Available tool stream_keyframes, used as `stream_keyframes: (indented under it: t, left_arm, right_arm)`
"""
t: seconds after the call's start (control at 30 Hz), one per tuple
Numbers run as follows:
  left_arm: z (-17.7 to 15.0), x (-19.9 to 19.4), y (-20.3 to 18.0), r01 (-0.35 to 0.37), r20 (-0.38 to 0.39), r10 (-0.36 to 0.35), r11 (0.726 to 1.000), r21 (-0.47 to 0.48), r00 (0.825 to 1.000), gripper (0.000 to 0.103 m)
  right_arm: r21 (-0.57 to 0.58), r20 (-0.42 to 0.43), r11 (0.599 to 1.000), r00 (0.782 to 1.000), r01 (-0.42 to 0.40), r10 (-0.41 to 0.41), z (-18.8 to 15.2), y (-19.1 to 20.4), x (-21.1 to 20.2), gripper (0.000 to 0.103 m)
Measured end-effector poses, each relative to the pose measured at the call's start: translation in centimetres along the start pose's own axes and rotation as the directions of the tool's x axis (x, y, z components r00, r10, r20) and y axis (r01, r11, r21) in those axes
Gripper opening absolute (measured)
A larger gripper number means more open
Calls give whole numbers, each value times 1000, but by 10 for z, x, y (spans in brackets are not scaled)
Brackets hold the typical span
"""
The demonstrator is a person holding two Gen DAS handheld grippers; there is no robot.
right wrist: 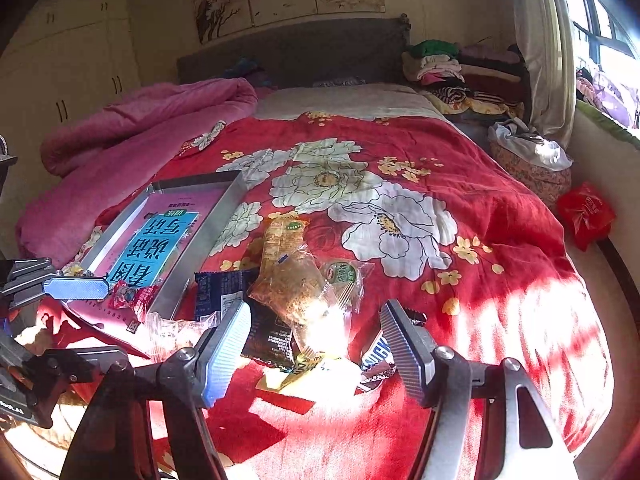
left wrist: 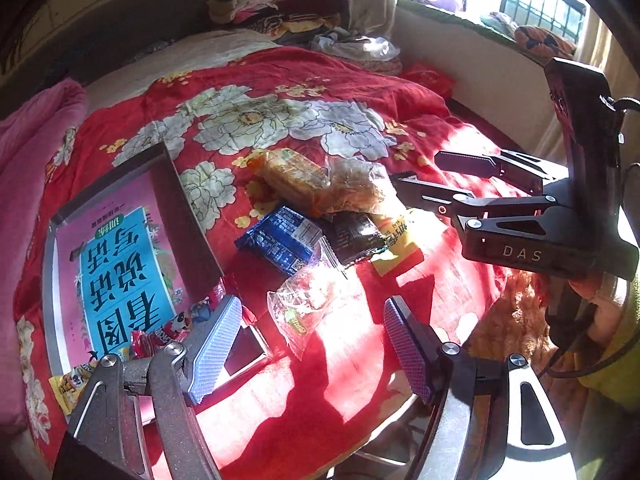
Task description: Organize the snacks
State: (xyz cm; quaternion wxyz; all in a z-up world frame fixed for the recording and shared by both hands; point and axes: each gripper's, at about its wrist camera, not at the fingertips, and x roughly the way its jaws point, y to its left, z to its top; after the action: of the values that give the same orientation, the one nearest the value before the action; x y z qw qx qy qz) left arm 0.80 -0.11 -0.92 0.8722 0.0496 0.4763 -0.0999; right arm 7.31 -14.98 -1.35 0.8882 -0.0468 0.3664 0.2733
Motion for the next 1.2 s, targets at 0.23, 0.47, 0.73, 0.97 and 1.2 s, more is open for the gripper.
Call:
stream_keyframes:
  t: [0.23, 0.47, 0.73, 0.97, 1.2]
  left_arm:
    - [7, 24, -15, -28, -68, 40, 985, 170, 997, 76]
    - [15, 45, -17, 21, -127, 4, 981, 195, 992, 76]
    - [19, 55, -11, 44, -154, -17, 984, 174, 988, 76]
    - [19, 64, -1, 64, -177, -41, 990, 124, 983, 75]
    - [19, 68, 4, 90, -172, -79, 994, 61, 982, 54]
  right_arm:
    - [-7, -20, 1000, 1000, -16, 16, 0, -5, 11, 68]
    - [-83, -57, 996, 998, -44, 40, 7, -1, 33, 68]
    - [-197, -108, 980, 994, -27, 6, 8, 8, 63, 72]
    - [-231, -101, 972, 995, -50, 27, 14, 13, 75, 72]
    - [-167, -89, 977, 989, -135, 122, 14, 4, 75, 54]
